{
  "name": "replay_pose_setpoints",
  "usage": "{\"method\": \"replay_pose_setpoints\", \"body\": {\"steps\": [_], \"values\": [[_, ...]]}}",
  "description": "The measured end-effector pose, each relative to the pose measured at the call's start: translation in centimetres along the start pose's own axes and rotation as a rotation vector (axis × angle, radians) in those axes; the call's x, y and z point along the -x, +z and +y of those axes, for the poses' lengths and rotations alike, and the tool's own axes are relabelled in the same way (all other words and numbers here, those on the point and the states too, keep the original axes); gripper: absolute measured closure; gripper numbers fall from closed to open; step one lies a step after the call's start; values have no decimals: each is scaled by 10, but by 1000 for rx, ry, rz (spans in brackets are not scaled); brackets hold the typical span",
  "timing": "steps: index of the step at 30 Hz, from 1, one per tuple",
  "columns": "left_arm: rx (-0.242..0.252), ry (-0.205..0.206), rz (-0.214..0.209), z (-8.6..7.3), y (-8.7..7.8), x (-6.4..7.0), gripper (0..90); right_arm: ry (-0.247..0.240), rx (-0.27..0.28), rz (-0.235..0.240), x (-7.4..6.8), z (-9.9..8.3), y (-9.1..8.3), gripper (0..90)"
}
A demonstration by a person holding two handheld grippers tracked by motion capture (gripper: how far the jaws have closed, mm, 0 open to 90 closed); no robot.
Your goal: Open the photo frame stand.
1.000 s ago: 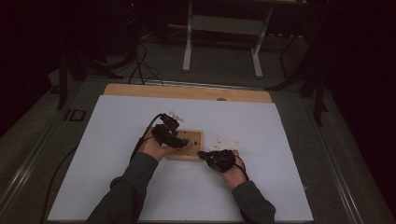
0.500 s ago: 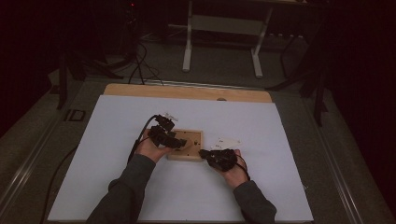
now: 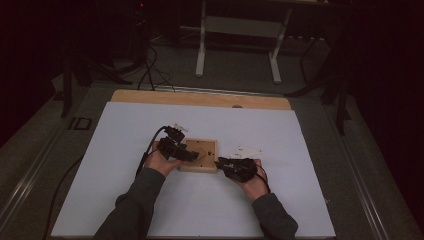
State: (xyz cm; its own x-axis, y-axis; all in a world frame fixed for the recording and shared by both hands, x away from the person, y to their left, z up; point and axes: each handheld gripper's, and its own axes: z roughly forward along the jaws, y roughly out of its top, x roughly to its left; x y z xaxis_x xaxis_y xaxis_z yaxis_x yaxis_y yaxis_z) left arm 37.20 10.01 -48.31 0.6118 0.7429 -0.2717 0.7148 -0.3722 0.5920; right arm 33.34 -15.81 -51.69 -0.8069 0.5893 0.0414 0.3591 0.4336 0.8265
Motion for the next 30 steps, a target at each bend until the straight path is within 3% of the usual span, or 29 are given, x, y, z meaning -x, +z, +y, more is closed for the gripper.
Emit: {"method": "replay_pose_setpoints", "body": {"steps": [9,23,30], "values": [[-20,-22,-30,-3,8,-2,367,4,1,1,1,-1,0,705],[-34,-67,-112,-2,14,-7,492,-9,-2,-7,1,-1,-1,695],[-41,-79,-121,-2,14,-8,529,-10,-3,-7,1,0,-1,691]]}}
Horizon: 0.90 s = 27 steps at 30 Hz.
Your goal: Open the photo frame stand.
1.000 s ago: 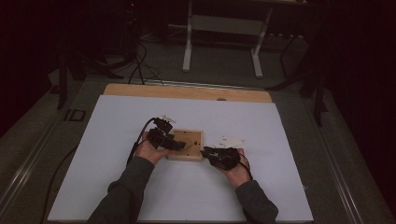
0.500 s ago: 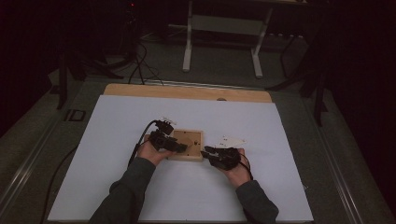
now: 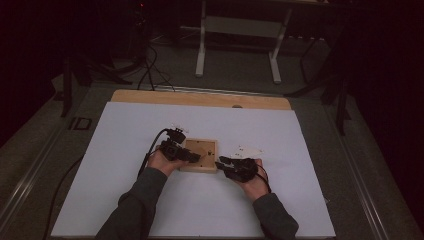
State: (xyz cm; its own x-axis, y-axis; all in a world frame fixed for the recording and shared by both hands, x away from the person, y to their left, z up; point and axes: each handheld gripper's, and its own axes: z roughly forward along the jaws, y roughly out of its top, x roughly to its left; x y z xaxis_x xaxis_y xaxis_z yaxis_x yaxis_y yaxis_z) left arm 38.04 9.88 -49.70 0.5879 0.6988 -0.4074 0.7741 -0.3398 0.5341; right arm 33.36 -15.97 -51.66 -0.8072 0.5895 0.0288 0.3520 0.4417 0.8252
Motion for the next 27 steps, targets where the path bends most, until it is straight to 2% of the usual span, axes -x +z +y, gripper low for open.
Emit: {"method": "replay_pose_setpoints", "body": {"steps": [5,13,27], "values": [[-1,-16,-17,1,0,-2,532,0,0,1,0,0,0,689],[0,-19,-32,1,-1,-4,529,0,0,2,0,0,0,681],[-20,11,22,0,0,2,544,5,2,-1,2,0,-1,672]]}}
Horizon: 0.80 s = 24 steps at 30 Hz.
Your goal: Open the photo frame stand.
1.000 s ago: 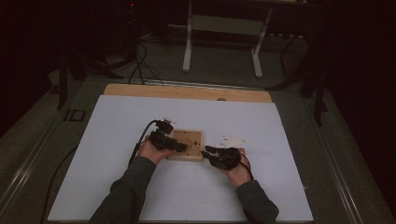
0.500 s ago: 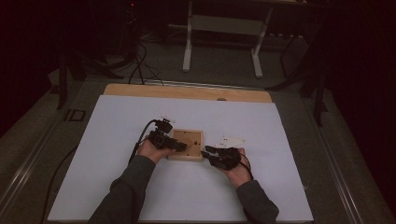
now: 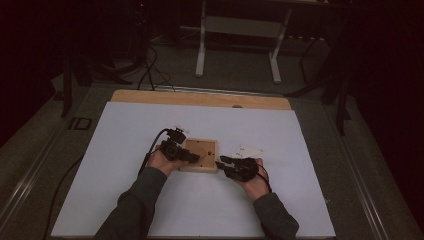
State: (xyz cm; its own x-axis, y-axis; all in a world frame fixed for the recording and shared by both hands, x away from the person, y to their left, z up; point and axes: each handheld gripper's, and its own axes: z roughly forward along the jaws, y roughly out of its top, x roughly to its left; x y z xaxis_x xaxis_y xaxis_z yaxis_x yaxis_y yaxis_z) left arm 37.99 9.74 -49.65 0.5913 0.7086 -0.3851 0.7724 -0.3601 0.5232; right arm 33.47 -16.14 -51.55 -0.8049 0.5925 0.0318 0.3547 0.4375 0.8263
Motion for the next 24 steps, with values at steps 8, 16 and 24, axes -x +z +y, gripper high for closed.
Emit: {"method": "replay_pose_setpoints", "body": {"steps": [8,16,24], "values": [[16,48,38,-1,-1,7,548,8,4,-4,2,0,-2,670],[33,97,63,-4,-2,12,549,12,8,-12,5,1,-5,662],[66,139,86,-10,-3,17,549,16,5,-18,8,2,-8,648]]}}
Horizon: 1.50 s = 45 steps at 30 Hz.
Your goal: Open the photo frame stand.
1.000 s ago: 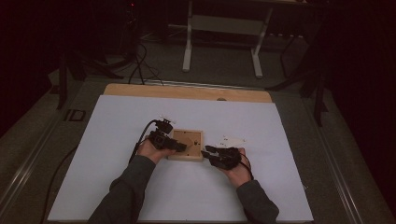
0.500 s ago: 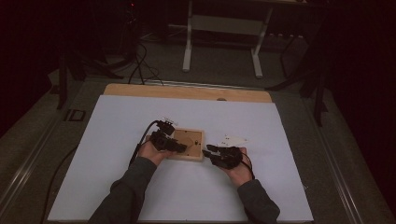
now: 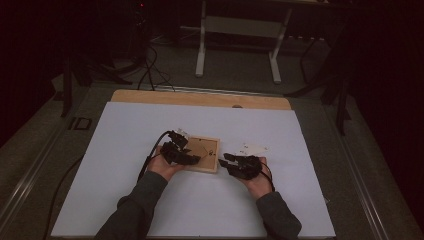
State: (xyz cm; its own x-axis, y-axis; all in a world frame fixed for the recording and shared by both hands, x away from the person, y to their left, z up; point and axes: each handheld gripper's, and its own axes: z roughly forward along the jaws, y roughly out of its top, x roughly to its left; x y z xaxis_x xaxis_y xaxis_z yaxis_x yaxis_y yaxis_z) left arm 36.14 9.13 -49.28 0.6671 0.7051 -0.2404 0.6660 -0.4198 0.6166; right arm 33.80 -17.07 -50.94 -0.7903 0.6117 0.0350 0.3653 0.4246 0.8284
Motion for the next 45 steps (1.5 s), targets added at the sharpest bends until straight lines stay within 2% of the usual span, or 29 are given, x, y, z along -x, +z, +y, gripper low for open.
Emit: {"method": "replay_pose_setpoints", "body": {"steps": [16,26,33,45], "values": [[71,79,44,-13,-4,10,550,27,-14,2,9,12,-3,593],[110,120,69,-22,-5,16,550,52,-28,31,20,21,-1,551],[133,153,91,-27,-6,20,550,90,-45,50,26,21,3,503],[172,205,122,-35,-7,26,549,122,-64,88,29,27,12,428]]}}
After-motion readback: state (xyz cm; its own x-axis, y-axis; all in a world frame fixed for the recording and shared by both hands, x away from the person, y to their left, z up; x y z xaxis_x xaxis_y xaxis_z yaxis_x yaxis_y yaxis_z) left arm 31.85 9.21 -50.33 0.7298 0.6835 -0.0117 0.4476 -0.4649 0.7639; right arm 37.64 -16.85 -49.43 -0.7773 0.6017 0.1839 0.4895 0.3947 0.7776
